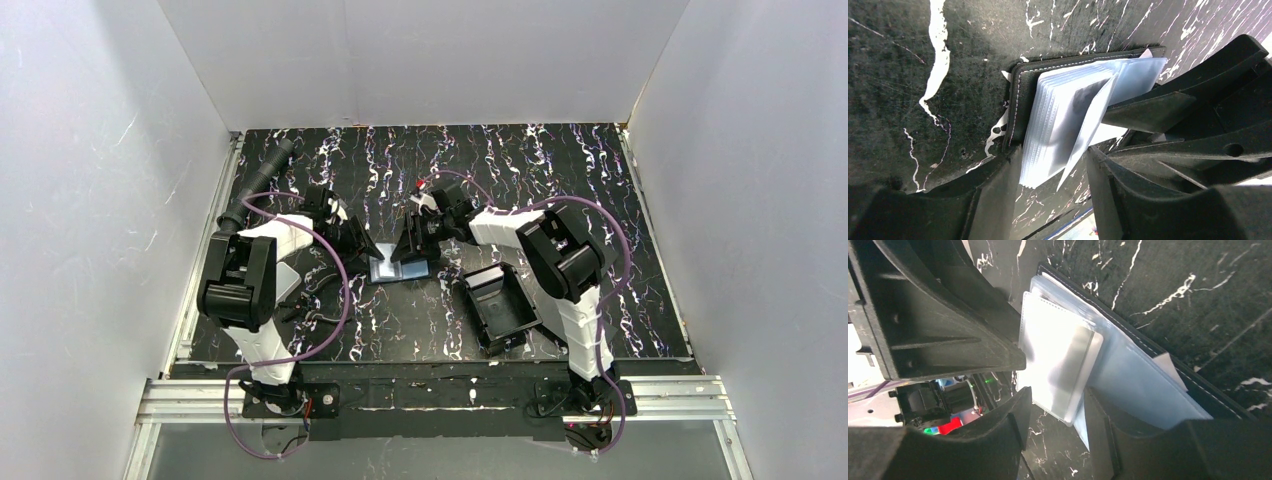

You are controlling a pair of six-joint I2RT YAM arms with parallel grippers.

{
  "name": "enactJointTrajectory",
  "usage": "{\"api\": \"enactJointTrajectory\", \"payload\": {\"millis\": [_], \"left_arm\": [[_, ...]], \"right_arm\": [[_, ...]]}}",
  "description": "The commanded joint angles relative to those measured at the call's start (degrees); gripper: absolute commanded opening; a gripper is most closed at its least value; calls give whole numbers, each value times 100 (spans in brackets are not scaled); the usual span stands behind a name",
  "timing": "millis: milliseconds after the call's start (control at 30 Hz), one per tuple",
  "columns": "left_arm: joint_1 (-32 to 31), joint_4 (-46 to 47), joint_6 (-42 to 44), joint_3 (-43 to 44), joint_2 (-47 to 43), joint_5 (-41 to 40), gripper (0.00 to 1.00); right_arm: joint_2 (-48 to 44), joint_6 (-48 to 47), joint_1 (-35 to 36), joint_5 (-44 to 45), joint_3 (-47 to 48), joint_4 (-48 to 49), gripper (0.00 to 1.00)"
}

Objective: Put the credit cards into the card holder
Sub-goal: Turn over the card holder at the center of the board.

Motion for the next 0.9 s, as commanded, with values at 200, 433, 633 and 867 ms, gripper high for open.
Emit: {"api": "enactJointTrajectory", "payload": {"millis": [200,433,633,867], "left_arm": [[-52,239,-143,-352,-167,54,50],[-52,-335,247,-49,-679,-315,63],[-52,-863,551,147,-1406,-608,73],[-356,-1071,594,181,-2595,-465,80]], "right_arm": [[-9,712,162,-269,-52,1013,51],[-481,-498,17,383,208,-804,53],[-1626,-1752,6,1976,1034,-3479,66],[-3578,-714,-5,4587,539,-5638,86]]}}
